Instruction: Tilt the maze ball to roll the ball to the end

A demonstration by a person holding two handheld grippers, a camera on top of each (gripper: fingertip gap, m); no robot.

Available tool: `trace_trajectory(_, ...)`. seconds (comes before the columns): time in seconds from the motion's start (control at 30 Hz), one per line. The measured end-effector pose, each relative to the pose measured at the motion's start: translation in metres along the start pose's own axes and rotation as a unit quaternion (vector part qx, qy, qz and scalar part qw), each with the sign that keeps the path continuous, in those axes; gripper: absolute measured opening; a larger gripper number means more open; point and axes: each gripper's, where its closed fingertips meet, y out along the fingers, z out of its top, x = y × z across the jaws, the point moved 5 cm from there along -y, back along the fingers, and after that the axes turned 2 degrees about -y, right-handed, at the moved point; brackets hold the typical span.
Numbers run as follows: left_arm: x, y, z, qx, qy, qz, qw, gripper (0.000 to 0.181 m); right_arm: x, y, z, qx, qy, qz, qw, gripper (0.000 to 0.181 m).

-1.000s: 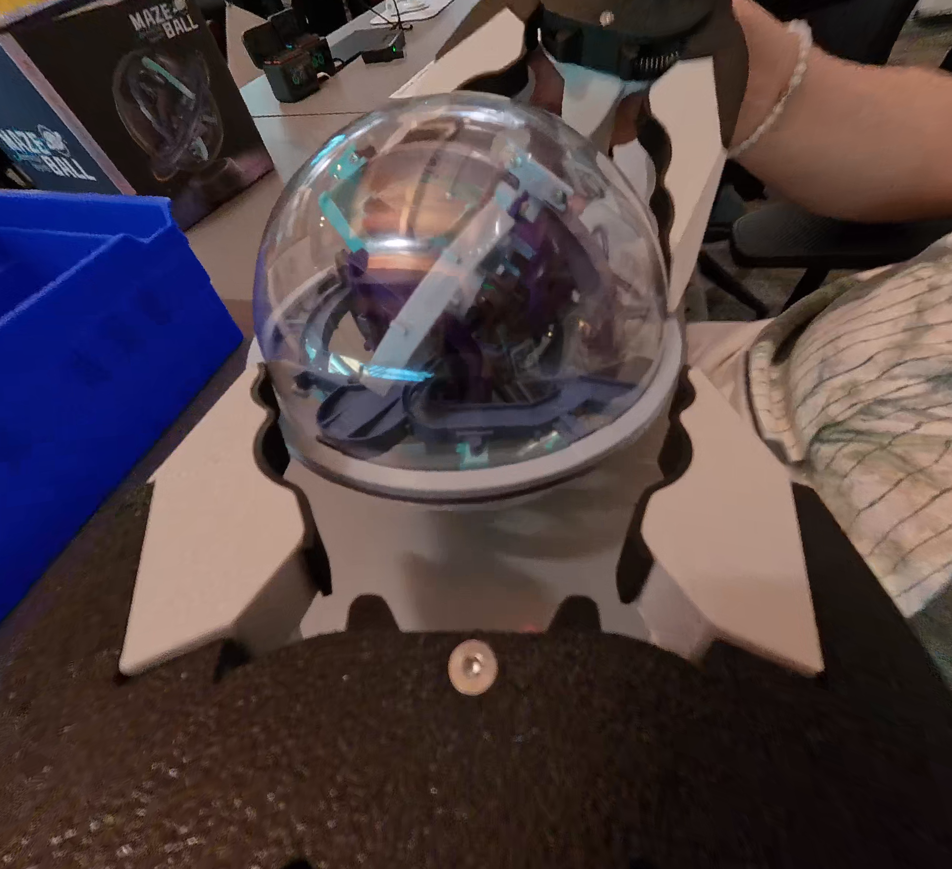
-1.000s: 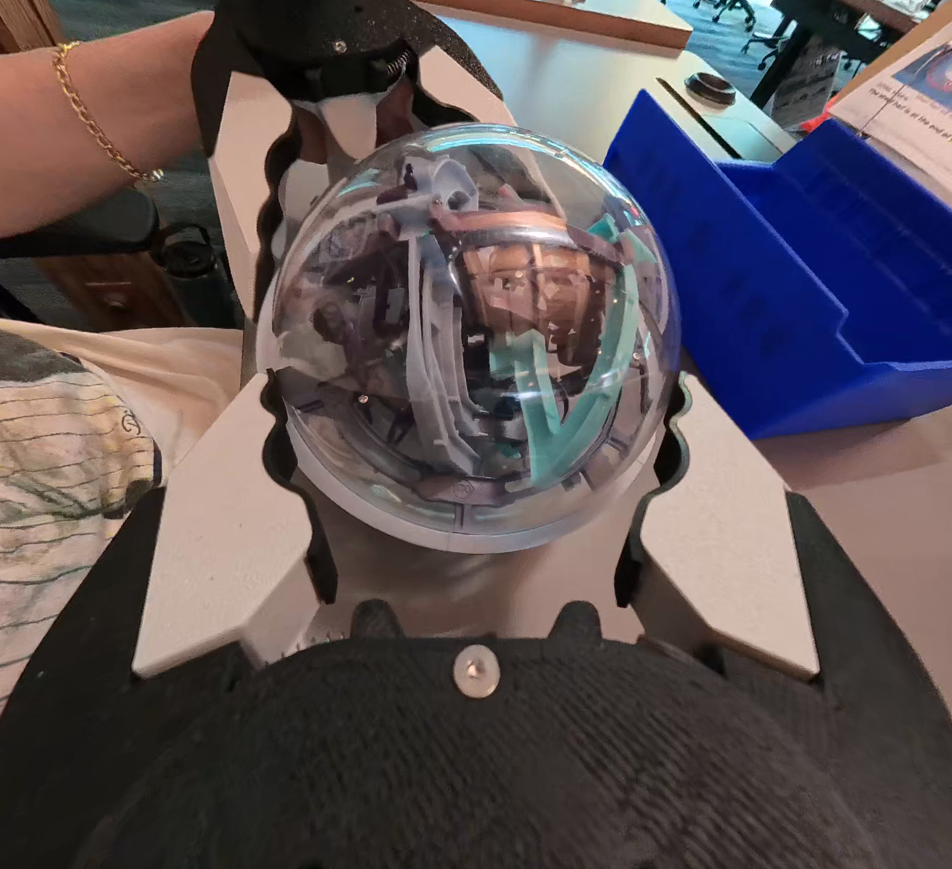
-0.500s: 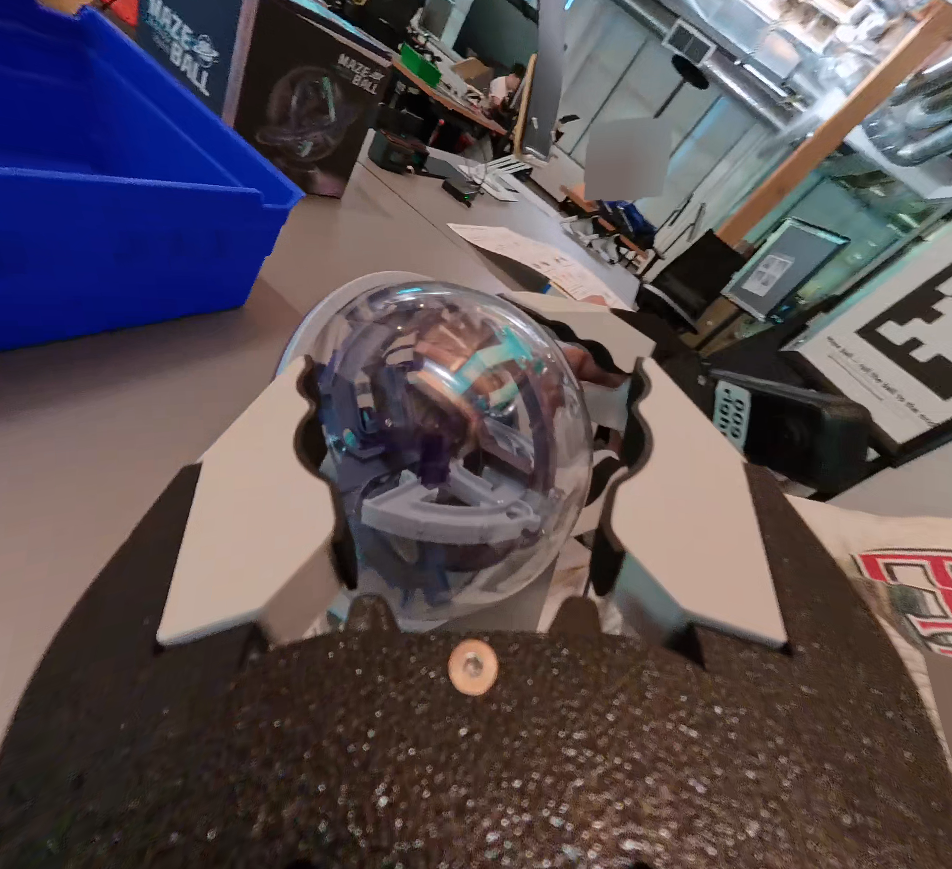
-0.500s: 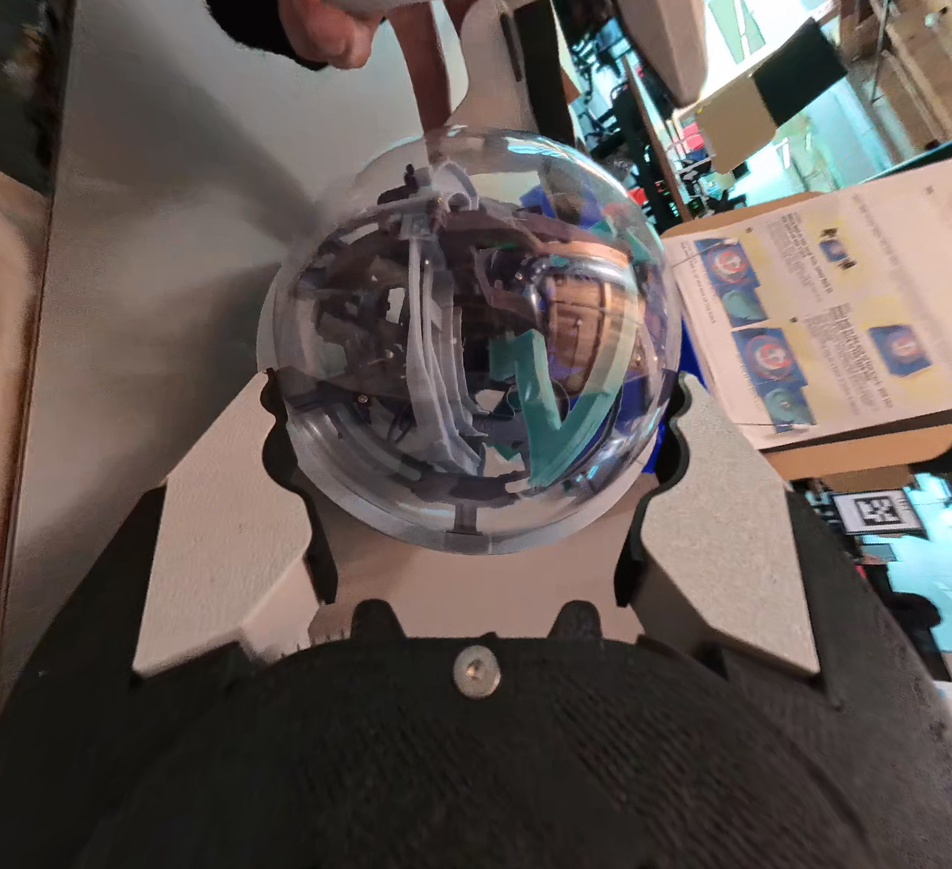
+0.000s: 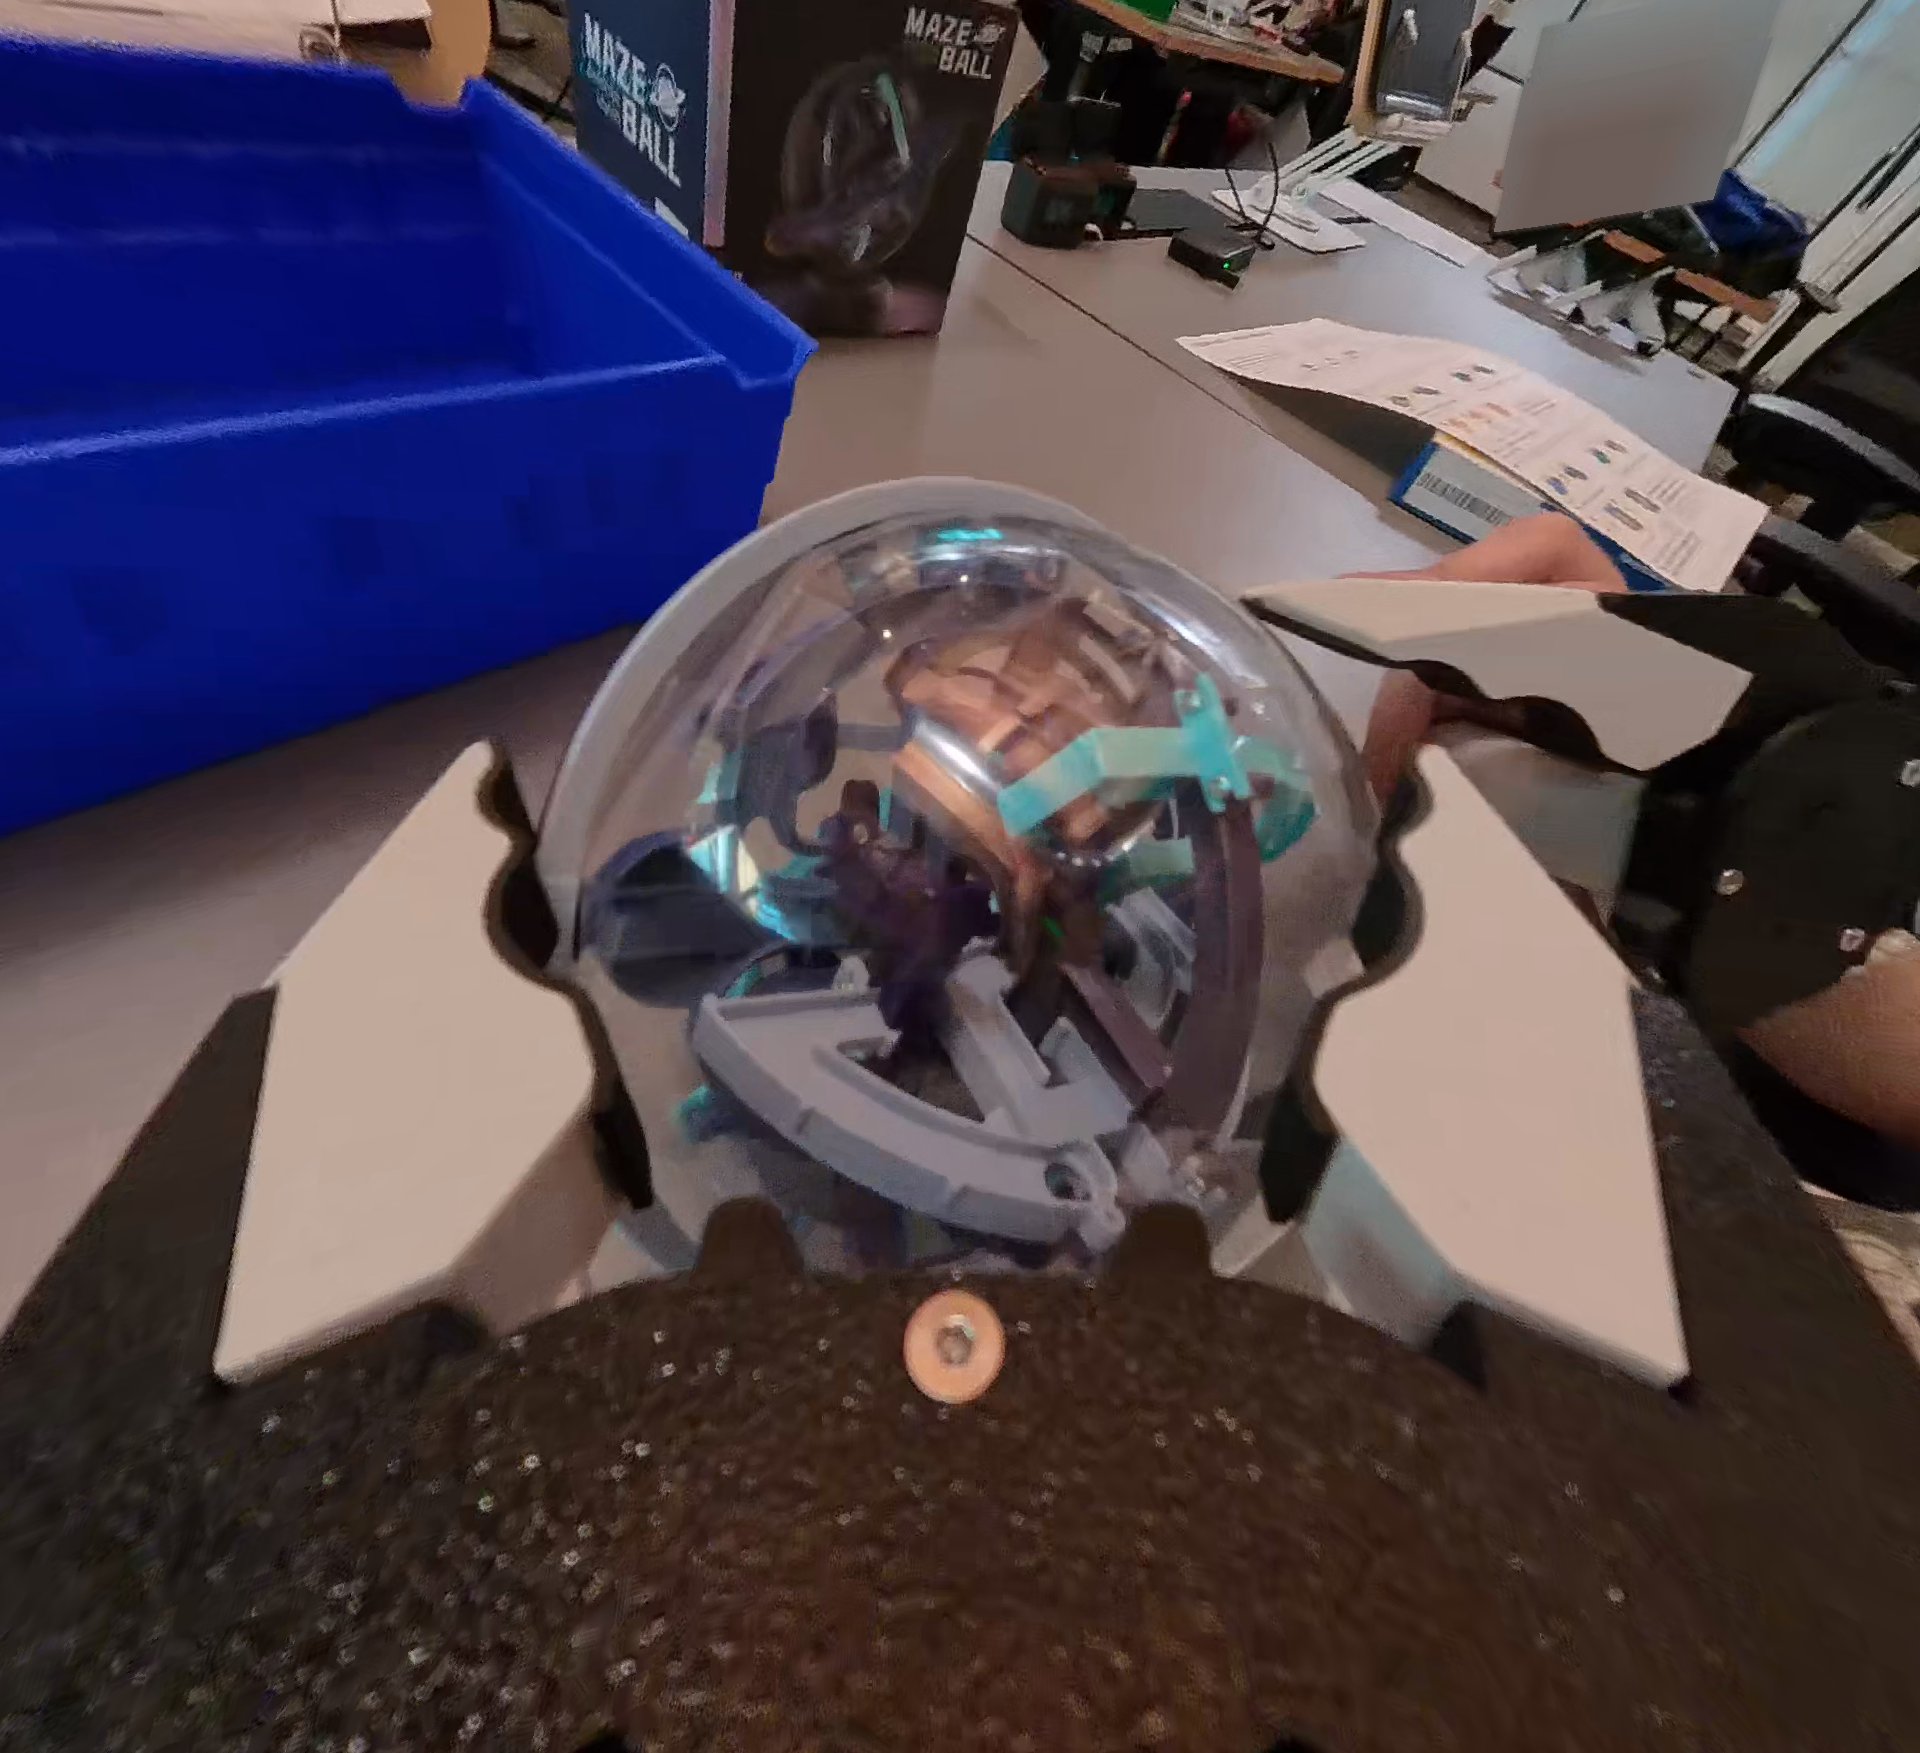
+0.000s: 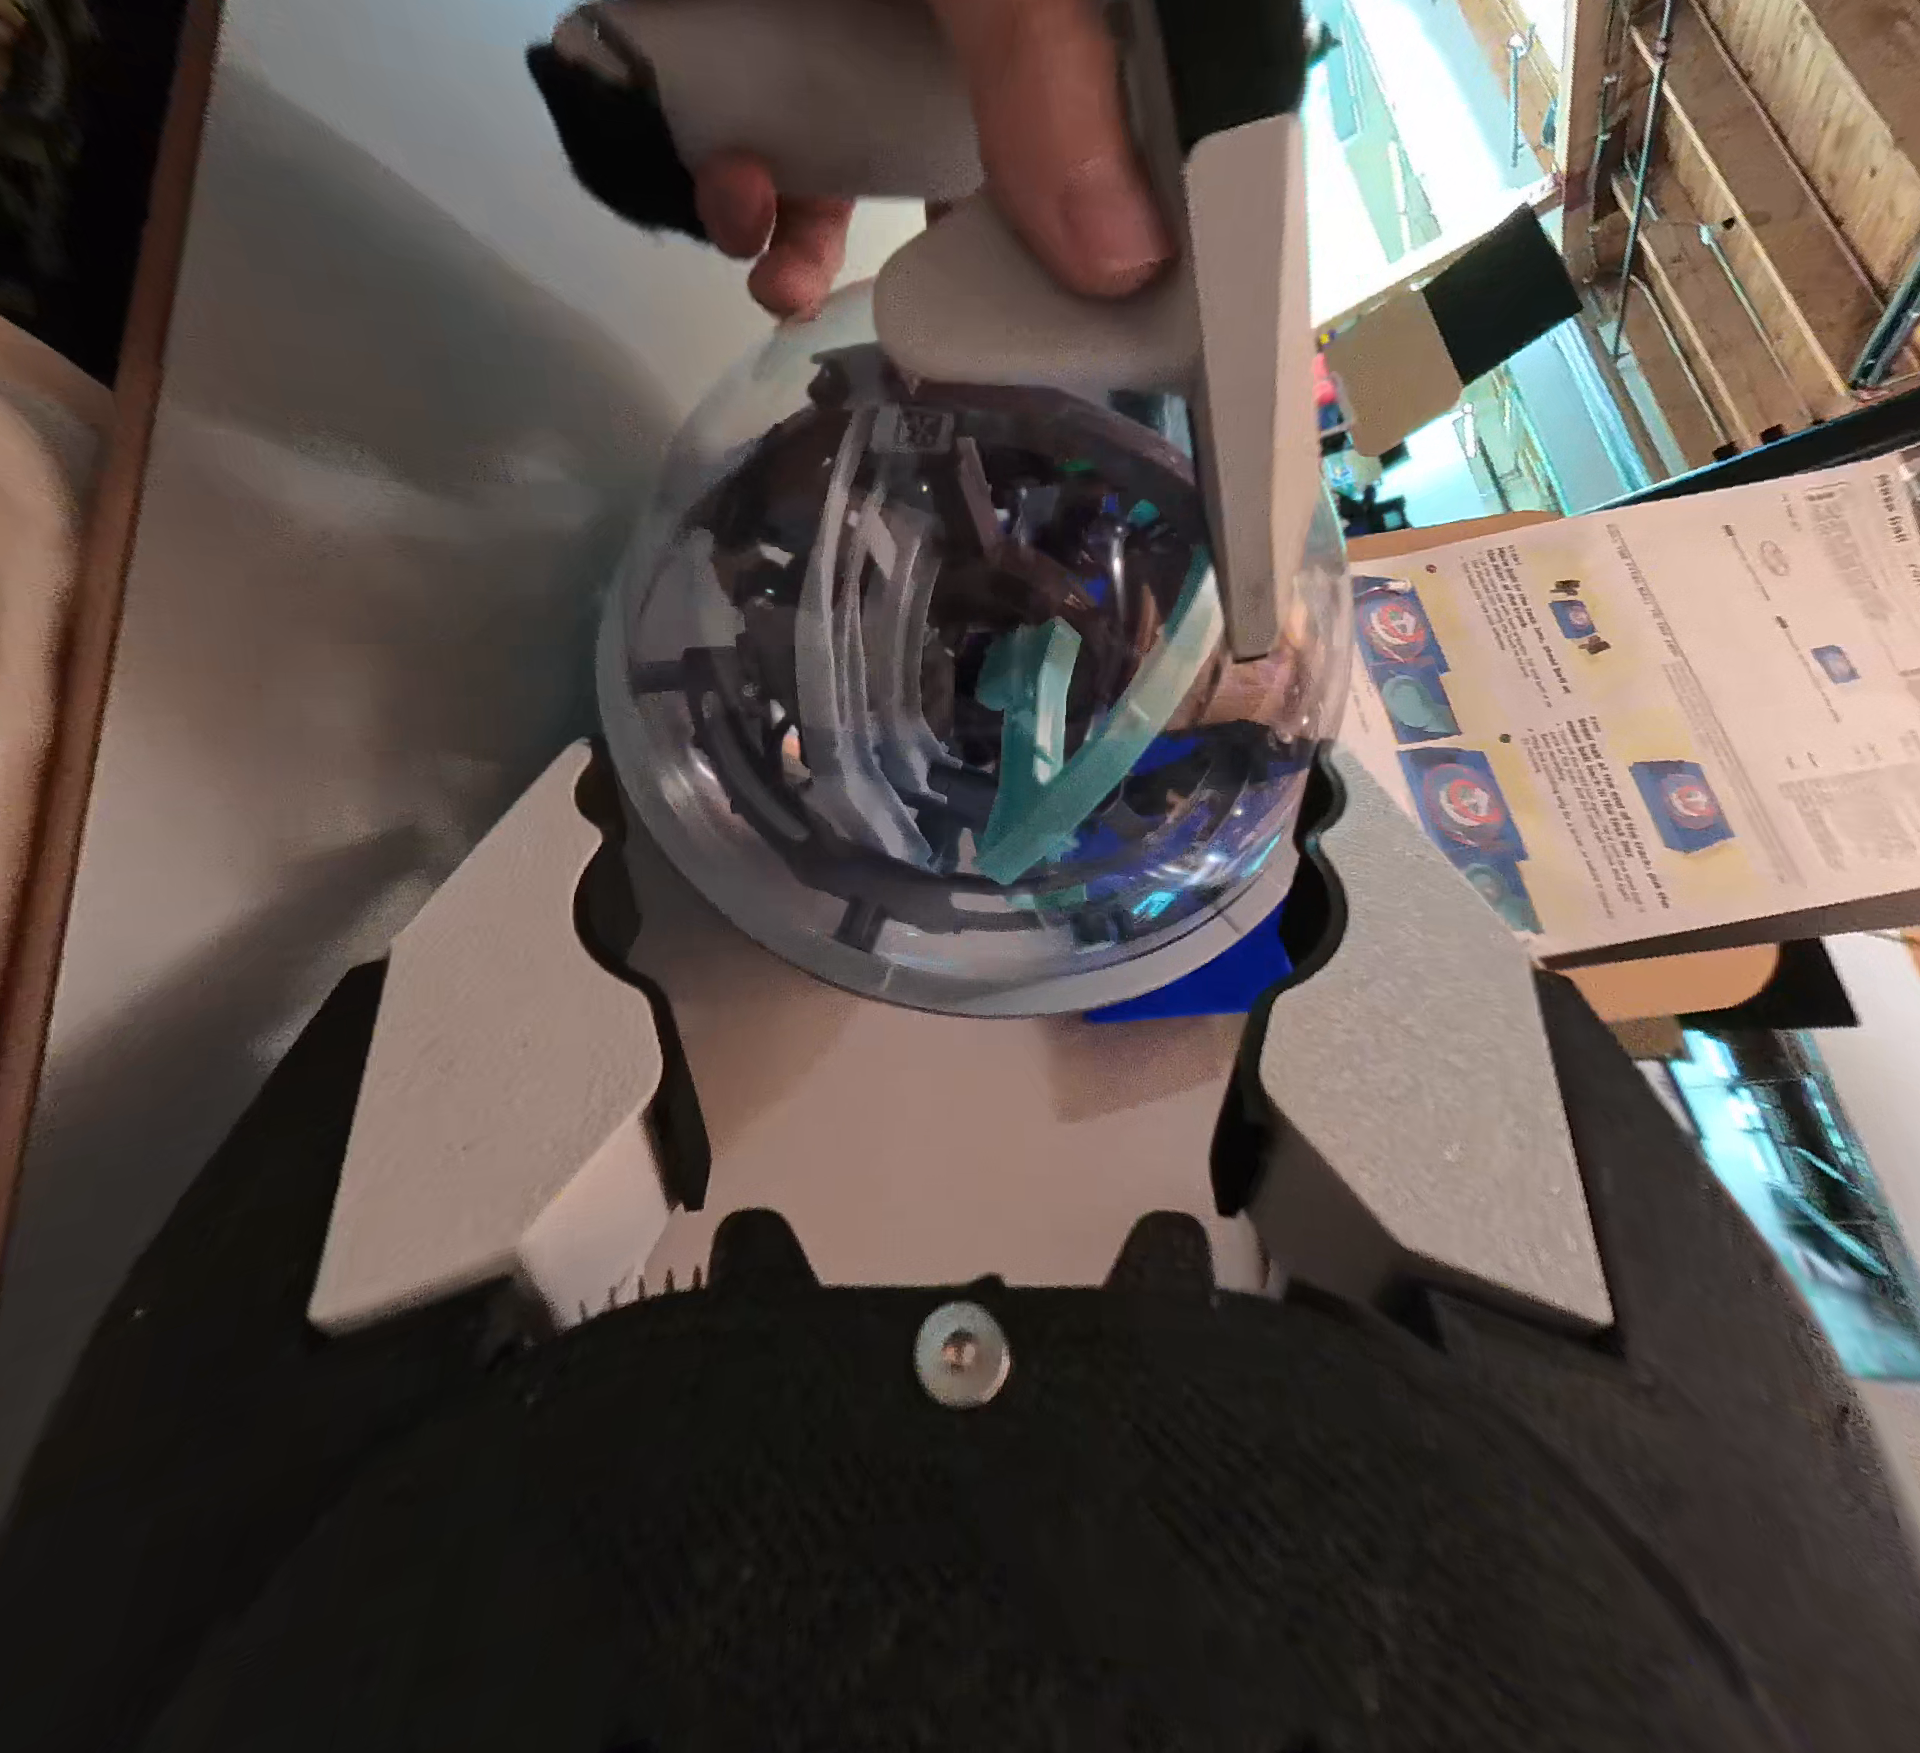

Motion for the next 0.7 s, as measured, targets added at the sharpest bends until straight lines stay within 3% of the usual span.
trace_trajectory(0.13, -0.003, 0.001, -0.001, -0.009, -0.009, -0.015, 1.0, 0.155, 0.002, -0.002, 0.003, 0.029, 0.036, 0.019, 0.999, 0.127)
trace_trajectory(0.23, 0.0, -0.001, -0.003, -0.015, 0.018, -0.025, 0.999, 0.154, 0.013, -0.008, 0.007, 0.063, 0.125, 0.042, 0.989, 0.125)
trace_trajectory(0.4, 0.012, 0.0, -0.004, -0.014, 0.075, -0.047, 0.996, 0.154, 0.05, -0.012, -0.013, 0.071, 0.289, 0.034, 0.954, 0.147)
trace_trajectory(0.47, 0.017, 0.0, -0.005, -0.013, 0.1, -0.06, 0.993, 0.154, 0.041, -0.01, -0.019, 0.076, 0.337, 0.099, 0.933, 0.139)
trace_trajectory(0.57, 0.028, 0.0, -0.01, -0.015, 0.143, -0.098, 0.985, 0.154, 0.022, -0.003, -0.019, 0.089, 0.337, 0.15, 0.925, 0.138)
trace_trajectory(0.7, 0.042, -0.007, -0.014, -0.005, 0.212, -0.141, 0.967, 0.148, 0.011, -0.003, -0.009, 0.098, 0.254, 0.149, 0.951, 0.148)
